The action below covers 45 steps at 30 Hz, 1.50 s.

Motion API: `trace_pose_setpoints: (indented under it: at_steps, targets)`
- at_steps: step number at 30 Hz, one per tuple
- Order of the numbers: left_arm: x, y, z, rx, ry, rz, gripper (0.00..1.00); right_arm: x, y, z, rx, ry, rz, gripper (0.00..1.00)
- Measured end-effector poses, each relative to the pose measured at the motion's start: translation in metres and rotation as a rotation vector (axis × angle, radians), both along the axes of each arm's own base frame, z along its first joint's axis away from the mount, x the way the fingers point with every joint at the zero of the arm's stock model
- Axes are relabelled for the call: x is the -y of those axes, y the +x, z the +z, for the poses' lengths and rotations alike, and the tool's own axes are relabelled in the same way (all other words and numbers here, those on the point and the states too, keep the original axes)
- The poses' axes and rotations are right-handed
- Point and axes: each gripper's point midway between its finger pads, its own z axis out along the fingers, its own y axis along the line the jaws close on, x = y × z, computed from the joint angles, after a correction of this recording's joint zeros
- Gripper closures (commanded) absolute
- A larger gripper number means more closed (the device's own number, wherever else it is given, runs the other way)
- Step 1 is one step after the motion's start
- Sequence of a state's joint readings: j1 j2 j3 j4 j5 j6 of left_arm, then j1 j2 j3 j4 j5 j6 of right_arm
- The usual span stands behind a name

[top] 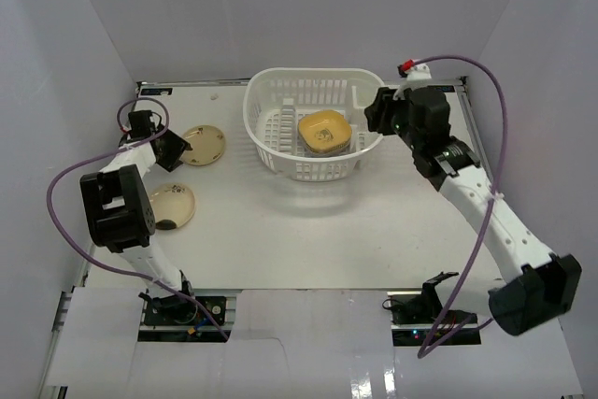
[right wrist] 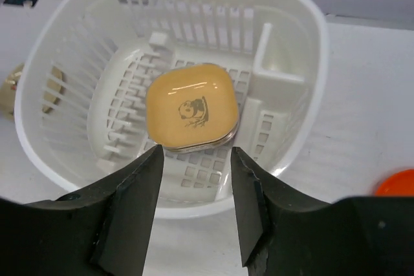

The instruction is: Place the plates into the plastic bin on the countertop

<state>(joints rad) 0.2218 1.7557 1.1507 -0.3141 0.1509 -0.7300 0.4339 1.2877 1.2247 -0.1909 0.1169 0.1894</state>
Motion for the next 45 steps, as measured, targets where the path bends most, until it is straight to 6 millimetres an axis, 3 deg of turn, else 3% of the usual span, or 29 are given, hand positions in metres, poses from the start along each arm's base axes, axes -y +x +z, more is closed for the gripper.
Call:
trace_pose_setpoints:
  at_steps: [2,4,6,9,11,15,18,22,31,35,38,41,43,45]
  targets:
    - [-0.009,-0.001,-0.010,-0.021,-0.003,0.019,0.41,0.017,-0.009,0.012,0.050,0.039,-0.055,0.50]
    - [-0.016,-0.003,-0.019,-0.040,-0.006,0.035,0.41,0.051,-0.019,0.003,0.061,0.085,-0.156,0.52]
    - [-0.023,-0.004,-0.026,-0.054,-0.009,0.050,0.42,0.099,-0.025,-0.030,0.021,0.129,-0.304,0.51]
    - [-0.027,-0.002,-0.033,-0.055,-0.020,0.056,0.44,0.173,-0.049,-0.107,-0.107,0.187,-0.555,0.49]
    - [-0.026,0.001,-0.037,-0.049,-0.029,0.048,0.46,0.201,-0.068,-0.147,-0.182,0.228,-0.676,0.48]
    - [-0.022,0.009,-0.044,-0.038,-0.059,0.031,0.56,0.228,-0.088,-0.185,-0.238,0.342,-0.814,0.44]
    - [-0.020,0.015,-0.048,-0.025,-0.077,0.024,0.73,0.251,-0.096,-0.198,-0.227,0.449,-0.915,0.35]
    - [-0.016,0.021,-0.049,-0.007,-0.126,0.015,1.00,0.277,-0.105,-0.216,-0.234,0.537,-1.027,0.34]
    - [-0.011,0.020,-0.036,0.034,-0.184,0.021,1.00,0.283,-0.080,-0.250,-0.301,0.741,-1.048,0.34]
    - [-0.002,0.001,-0.002,0.091,-0.214,0.041,1.00,0.281,-0.064,-0.260,-0.302,0.836,-1.037,0.37]
    - [0.006,-0.008,0.056,0.226,-0.229,0.038,1.00,0.281,-0.049,-0.261,-0.280,0.879,-1.019,0.45]
    - [0.018,-0.012,0.129,0.415,-0.218,-0.004,1.00,0.276,-0.037,-0.265,-0.278,0.909,-1.004,0.55]
    - [0.037,-0.019,0.172,0.518,-0.203,-0.064,1.00,0.271,-0.028,-0.268,-0.281,0.928,-0.990,0.69]
    - [0.069,-0.024,0.204,0.582,-0.192,-0.152,1.00,0.267,-0.018,-0.273,-0.294,0.943,-0.981,0.84]
